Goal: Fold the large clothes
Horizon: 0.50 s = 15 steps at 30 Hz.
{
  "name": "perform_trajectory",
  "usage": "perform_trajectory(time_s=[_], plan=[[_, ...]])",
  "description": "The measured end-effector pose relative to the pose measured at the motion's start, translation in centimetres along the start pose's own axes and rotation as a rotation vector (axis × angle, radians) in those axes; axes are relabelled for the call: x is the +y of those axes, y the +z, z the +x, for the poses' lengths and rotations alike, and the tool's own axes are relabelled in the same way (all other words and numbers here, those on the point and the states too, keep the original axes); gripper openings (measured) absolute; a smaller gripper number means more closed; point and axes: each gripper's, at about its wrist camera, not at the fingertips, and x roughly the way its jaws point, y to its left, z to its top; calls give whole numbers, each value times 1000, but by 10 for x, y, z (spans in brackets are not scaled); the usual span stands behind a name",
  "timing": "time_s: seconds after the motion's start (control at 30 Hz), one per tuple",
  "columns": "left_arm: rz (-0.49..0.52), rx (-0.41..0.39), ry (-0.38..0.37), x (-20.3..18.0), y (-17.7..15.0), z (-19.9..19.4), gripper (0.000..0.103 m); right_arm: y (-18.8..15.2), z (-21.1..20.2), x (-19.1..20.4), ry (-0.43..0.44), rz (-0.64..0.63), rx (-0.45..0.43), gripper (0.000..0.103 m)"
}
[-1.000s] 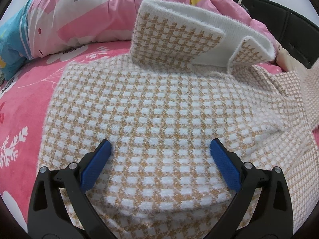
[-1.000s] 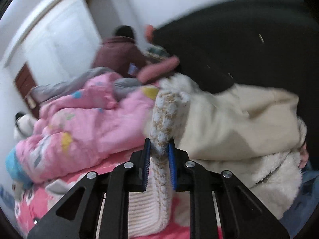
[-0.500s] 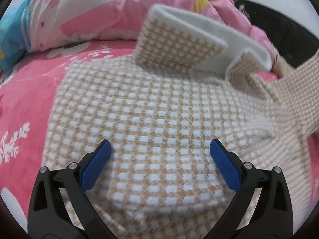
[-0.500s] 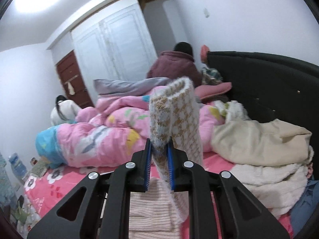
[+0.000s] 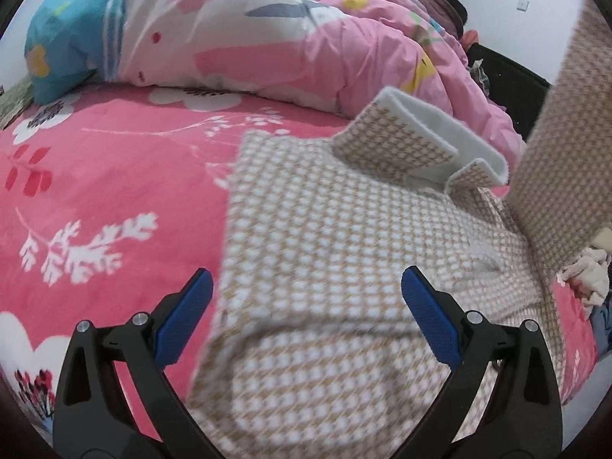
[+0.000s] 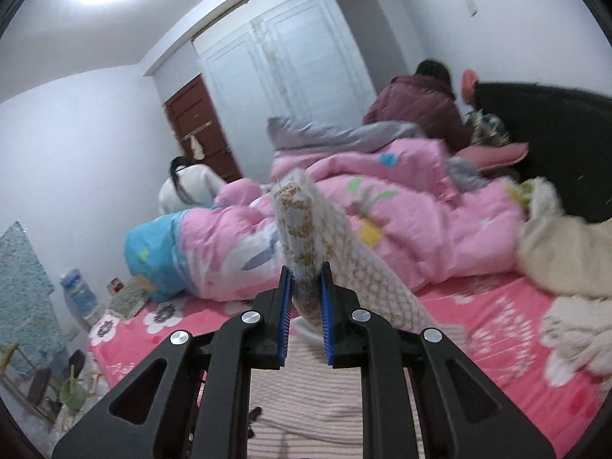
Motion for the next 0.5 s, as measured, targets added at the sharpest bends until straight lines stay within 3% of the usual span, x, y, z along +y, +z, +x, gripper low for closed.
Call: perform_trajectory(time_s=[0.5], plan=[[-78,14,-19,43,-22,-7,95,-94,108,66,35,-42,167,14]])
